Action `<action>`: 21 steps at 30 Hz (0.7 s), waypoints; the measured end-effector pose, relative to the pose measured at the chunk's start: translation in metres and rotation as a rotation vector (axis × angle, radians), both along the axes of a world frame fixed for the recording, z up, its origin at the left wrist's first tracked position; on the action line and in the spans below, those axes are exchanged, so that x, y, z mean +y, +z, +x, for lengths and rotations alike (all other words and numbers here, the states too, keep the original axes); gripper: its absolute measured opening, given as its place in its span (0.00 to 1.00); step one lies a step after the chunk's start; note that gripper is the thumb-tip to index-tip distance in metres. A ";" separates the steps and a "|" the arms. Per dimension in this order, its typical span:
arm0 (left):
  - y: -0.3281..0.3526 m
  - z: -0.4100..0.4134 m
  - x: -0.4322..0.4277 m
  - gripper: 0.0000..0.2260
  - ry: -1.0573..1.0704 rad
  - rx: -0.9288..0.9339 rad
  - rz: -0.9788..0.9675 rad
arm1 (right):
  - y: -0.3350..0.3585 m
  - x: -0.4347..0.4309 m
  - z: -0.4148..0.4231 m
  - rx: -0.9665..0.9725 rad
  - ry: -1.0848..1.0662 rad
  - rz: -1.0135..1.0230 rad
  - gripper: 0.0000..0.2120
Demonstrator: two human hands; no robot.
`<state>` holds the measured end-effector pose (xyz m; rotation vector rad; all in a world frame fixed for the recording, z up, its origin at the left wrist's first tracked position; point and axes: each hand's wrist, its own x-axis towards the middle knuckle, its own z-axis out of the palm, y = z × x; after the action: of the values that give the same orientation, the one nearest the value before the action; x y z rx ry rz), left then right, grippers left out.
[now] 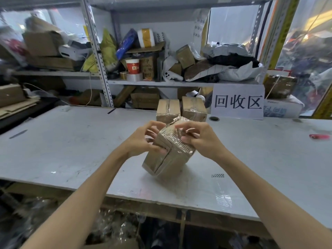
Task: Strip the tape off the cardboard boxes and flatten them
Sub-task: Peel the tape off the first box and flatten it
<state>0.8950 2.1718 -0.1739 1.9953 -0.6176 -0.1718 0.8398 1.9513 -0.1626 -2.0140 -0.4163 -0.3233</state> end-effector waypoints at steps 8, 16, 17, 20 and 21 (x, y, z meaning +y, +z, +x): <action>-0.010 0.008 -0.030 0.59 -0.217 0.224 0.049 | -0.004 -0.027 -0.007 0.079 0.121 0.123 0.22; -0.014 0.019 -0.041 0.58 -0.187 0.201 0.061 | -0.003 -0.031 -0.014 0.056 0.052 0.090 0.13; -0.013 0.018 -0.044 0.60 -0.197 0.221 0.052 | -0.002 -0.028 -0.014 0.028 0.054 0.030 0.15; -0.008 0.015 -0.049 0.60 -0.168 0.176 0.062 | -0.001 -0.018 -0.014 -0.018 0.032 -0.017 0.18; -0.006 0.015 -0.050 0.59 -0.138 0.137 0.059 | 0.000 -0.016 -0.015 -0.037 0.008 0.018 0.17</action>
<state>0.9100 2.1222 -0.1794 1.9787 -0.6686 -0.4115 0.8249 1.9355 -0.1627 -1.9911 -0.4430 -0.3587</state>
